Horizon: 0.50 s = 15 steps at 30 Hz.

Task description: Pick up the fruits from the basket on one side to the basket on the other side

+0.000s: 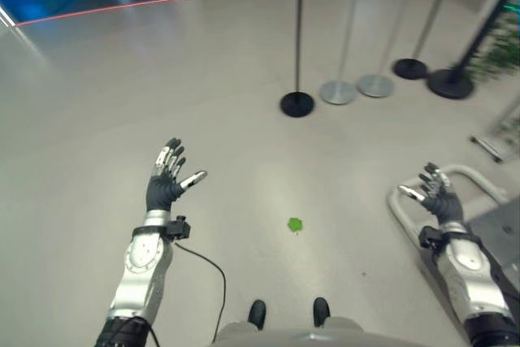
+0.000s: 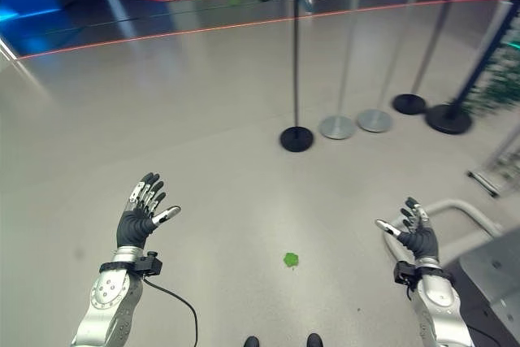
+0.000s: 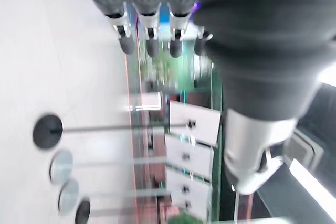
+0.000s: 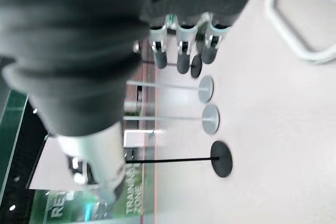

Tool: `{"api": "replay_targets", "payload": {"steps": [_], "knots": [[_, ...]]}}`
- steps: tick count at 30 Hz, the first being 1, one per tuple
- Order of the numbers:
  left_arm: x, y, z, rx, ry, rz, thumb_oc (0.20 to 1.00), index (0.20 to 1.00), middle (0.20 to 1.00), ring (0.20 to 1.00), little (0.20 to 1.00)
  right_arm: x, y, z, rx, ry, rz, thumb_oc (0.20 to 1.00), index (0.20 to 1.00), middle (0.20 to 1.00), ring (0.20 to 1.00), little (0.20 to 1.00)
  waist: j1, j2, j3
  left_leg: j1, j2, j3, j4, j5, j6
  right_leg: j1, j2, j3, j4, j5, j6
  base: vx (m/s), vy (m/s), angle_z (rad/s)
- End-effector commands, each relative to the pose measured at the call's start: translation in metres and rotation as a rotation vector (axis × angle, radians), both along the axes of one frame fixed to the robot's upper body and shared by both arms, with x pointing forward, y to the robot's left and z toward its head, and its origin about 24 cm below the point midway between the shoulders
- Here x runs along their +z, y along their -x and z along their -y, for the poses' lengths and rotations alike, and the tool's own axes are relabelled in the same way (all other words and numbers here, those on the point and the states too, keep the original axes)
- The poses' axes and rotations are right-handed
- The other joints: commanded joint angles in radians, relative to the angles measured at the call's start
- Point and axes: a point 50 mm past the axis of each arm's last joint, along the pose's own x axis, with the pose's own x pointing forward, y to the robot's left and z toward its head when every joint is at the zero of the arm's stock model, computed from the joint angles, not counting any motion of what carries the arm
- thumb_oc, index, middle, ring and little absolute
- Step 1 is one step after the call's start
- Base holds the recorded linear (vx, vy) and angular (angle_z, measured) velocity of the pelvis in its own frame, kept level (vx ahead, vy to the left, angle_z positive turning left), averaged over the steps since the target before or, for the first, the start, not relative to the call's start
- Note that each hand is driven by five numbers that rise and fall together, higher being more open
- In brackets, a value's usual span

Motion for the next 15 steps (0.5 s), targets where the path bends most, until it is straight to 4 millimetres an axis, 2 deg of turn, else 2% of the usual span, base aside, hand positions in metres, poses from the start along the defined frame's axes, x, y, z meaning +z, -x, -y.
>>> {"api": "replay_targets", "payload": {"steps": [1, 4, 5, 6, 7, 9, 10, 11, 12, 13, 14, 15], "knots": [[0.034, -0.002, -0.004, -0.01, -0.075, 0.163, 1.0, 1.0, 1.0, 1.0, 1.0, 0.041, -0.029, -0.01, 0.069, 0.042, 0.194, 1.0, 1.0, 1.0, 1.0, 1.0, 0.013, -0.034, 0.013, -0.022, 0.021, 0.018, 0.028, -0.018, -0.056, 0.032, -0.031, 0.016, -0.045, 0.047, 0.119, -0.04, 0.266, -1.33], [0.034, -0.005, -0.004, -0.016, -0.097, 0.153, 1.0, 1.0, 1.0, 1.0, 1.0, 0.035, -0.026, -0.014, 0.069, 0.028, 0.179, 1.0, 1.0, 1.0, 1.0, 1.0, 0.0, -0.049, 0.02, -0.019, 0.011, 0.078, 0.043, -0.051, -0.034, -0.016, -0.031, 0.024, -0.038, 0.071, 0.14, -0.02, 0.22, -1.16], [0.03, -0.005, -0.005, -0.019, -0.122, 0.129, 1.0, 1.0, 1.0, 1.0, 1.0, 0.032, -0.023, -0.017, 0.074, 0.011, 0.18, 1.0, 1.0, 1.0, 1.0, 1.0, -0.013, -0.065, 0.031, -0.013, 0.009, 0.13, 0.049, -0.057, -0.025, -0.077, -0.009, -0.027, 0.008, 0.076, 0.146, -0.05, 0.384, -1.13], [0.026, -0.003, -0.005, -0.017, -0.13, 0.108, 1.0, 1.0, 1.0, 1.0, 1.0, 0.03, -0.021, -0.016, 0.07, 0.019, 0.17, 1.0, 1.0, 1.0, 1.0, 1.0, -0.004, -0.063, 0.038, -0.006, 0.01, 0.159, 0.057, -0.068, -0.02, -0.103, -0.008, -0.104, 0.064, 0.053, 0.14, -0.07, 0.369, -1.18], [0.022, 0.001, -0.007, -0.013, -0.126, 0.089, 1.0, 1.0, 1.0, 1.0, 1.0, 0.028, -0.019, -0.016, 0.071, 0.02, 0.159, 1.0, 1.0, 1.0, 1.0, 1.0, 0.006, -0.056, 0.043, 0.006, 0.01, 0.181, 0.059, -0.076, -0.015, -0.103, -0.031, -0.198, 0.074, 0.035, 0.126, -0.06, 0.263, -2.15], [0.014, 0.009, -0.011, -0.005, -0.133, 0.053, 1.0, 1.0, 1.0, 1.0, 1.0, 0.028, -0.019, -0.019, 0.071, 0.01, 0.167, 1.0, 1.0, 1.0, 1.0, 1.0, 0.034, -0.045, 0.046, 0.033, 0.022, 0.25, 0.045, -0.08, -0.013, -0.081, -0.115, -0.405, 0.053, 0.029, 0.108, -0.08, 0.121, -1.95], [0.014, 0.009, -0.011, -0.005, -0.134, 0.053, 1.0, 1.0, 1.0, 1.0, 1.0, 0.028, -0.019, -0.019, 0.071, 0.01, 0.167, 1.0, 1.0, 1.0, 1.0, 1.0, 0.032, -0.047, 0.046, 0.032, 0.02, 0.25, 0.043, -0.076, -0.012, -0.081, -0.117, -0.406, 0.051, 0.033, 0.108, -0.07, 0.029, -1.27], [0.015, 0.013, -0.012, -0.006, -0.14, 0.052, 1.0, 1.0, 1.0, 1.0, 1.0, 0.032, -0.024, -0.025, 0.082, 0.013, 0.186, 1.0, 1.0, 1.0, 1.0, 1.0, 0.069, -0.028, 0.038, 0.066, 0.051, 0.326, 0.032, -0.105, -0.022, -0.03, -0.2, -0.566, 0.039, 0.053, 0.129, -0.02, 0.019, -1.09], [0.015, 0.013, -0.012, -0.007, -0.139, 0.052, 1.0, 1.0, 1.0, 1.0, 1.0, 0.032, -0.024, -0.025, 0.081, 0.014, 0.186, 1.0, 1.0, 1.0, 1.0, 1.0, 0.072, -0.025, 0.045, 0.076, 0.053, 0.329, 0.033, -0.111, -0.022, -0.021, -0.197, -0.564, 0.037, 0.054, 0.132, -0.07, 0.053, -1.39], [0.014, 0.014, -0.013, -0.001, -0.135, 0.049, 1.0, 1.0, 1.0, 1.0, 1.0, 0.029, -0.025, -0.026, 0.085, 0.006, 0.171, 1.0, 1.0, 1.0, 1.0, 1.0, 0.08, -0.021, 0.04, 0.081, 0.051, 0.371, 0.022, -0.103, -0.02, -0.002, -0.242, -0.633, 0.044, 0.092, 0.144, -0.03, 0.058, -1.12], [0.013, 0.014, -0.013, -0.001, -0.135, 0.047, 1.0, 1.0, 1.0, 1.0, 1.0, 0.028, -0.024, -0.027, 0.086, 0.006, 0.168, 1.0, 1.0, 1.0, 1.0, 1.0, 0.084, -0.018, 0.041, 0.092, 0.051, 0.374, 0.016, -0.108, -0.02, 0.004, -0.24, -0.627, 0.044, 0.092, 0.152, -0.04, 0.109, -1.31], [0.012, 0.015, -0.013, 0.006, -0.143, 0.041, 1.0, 1.0, 1.0, 1.0, 1.0, 0.027, -0.025, -0.028, 0.098, 0.015, 0.16, 1.0, 1.0, 1.0, 1.0, 1.0, 0.11, -0.015, 0.041, 0.112, 0.044, 0.422, 0.005, -0.113, -0.013, 0.011, -0.277, -0.727, 0.091, 0.117, 0.168, 0.0, 0.076, -1.06]]}}
